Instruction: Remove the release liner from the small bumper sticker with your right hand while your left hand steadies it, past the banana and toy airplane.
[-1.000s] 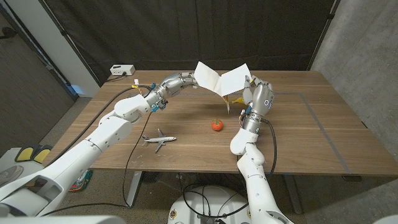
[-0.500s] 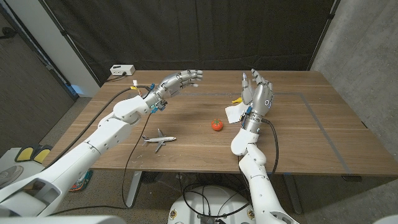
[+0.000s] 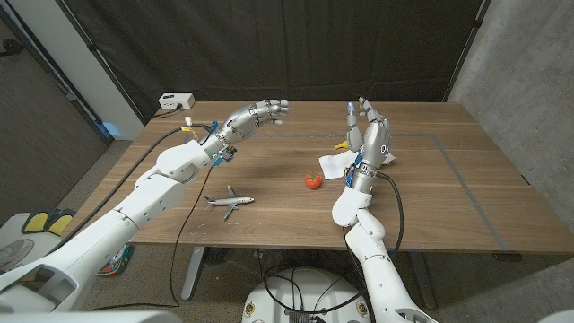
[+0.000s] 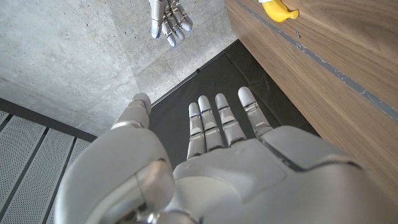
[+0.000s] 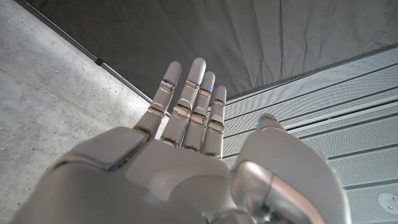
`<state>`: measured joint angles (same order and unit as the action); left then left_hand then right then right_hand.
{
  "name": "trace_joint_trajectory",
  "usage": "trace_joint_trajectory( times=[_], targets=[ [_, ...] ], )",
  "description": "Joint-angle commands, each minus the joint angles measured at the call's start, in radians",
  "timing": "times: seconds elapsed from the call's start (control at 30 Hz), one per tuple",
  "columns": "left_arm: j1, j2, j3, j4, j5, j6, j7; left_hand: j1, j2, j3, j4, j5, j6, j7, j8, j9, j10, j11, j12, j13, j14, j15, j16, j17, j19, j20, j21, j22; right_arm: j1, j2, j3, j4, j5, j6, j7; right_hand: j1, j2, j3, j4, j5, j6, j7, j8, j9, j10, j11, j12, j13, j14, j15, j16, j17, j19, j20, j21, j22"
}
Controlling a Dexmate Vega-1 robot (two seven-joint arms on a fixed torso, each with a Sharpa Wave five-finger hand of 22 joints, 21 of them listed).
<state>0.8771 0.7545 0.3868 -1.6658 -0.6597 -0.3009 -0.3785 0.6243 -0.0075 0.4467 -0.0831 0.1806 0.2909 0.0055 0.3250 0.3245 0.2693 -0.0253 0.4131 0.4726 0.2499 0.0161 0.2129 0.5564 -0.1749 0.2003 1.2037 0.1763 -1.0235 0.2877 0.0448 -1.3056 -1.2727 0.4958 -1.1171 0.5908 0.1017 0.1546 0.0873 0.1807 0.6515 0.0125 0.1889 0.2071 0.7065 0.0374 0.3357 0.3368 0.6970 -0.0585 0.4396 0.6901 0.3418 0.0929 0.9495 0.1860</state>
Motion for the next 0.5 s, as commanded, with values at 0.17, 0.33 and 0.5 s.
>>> trace_joint_trajectory(
  times=[0.17,0.33,0.5],
  targets=[
    [0.065,0.033,-0.050,0.011,-0.025,-0.084,-0.023,-0.001,0.015,0.006,-0.004,-0.003,0.004,0.003,-0.015,-0.013,0.010,0.003,-0.010,-0.005,-0.007,0.005,0.001,-0.010,-0.142,0.010,-0.010,0.001,-0.028,-0.029,-0.106,-0.061,-0.059,-0.060,0.000,-0.012,-0.002,0.002,0.005,0.000,0.000,0.004,0.006,0.001,0.004,0.006,-0.001,0.004,-0.004,-0.005,-0.005,0.000,-0.002,0.001,-0.001,-0.001],
    [0.096,0.039,-0.065,0.035,-0.045,-0.093,-0.019,-0.002,0.016,0.006,-0.006,-0.004,0.010,0.002,-0.018,-0.021,0.014,-0.001,-0.015,-0.009,-0.007,0.003,0.002,-0.017,-0.138,0.010,-0.015,0.001,-0.003,-0.060,-0.177,-0.027,-0.029,-0.116,0.000,-0.010,-0.002,0.003,0.003,0.001,0.002,0.003,0.007,0.001,0.005,0.005,-0.001,0.004,-0.003,-0.007,-0.006,-0.001,-0.002,0.002,-0.001,-0.001],
    [0.131,0.043,-0.086,0.035,-0.074,-0.092,-0.006,-0.005,0.025,0.008,-0.005,-0.004,0.009,0.005,-0.024,-0.028,0.014,0.004,-0.019,-0.013,-0.009,0.005,0.003,-0.022,-0.137,0.011,-0.021,0.002,0.054,-0.063,-0.178,0.063,0.010,-0.035,0.000,-0.005,-0.002,0.009,-0.006,0.004,-0.025,-0.004,-0.002,0.000,-0.011,0.000,-0.009,0.005,0.004,-0.010,-0.008,-0.006,-0.002,0.002,-0.003,-0.001]
  ],
)
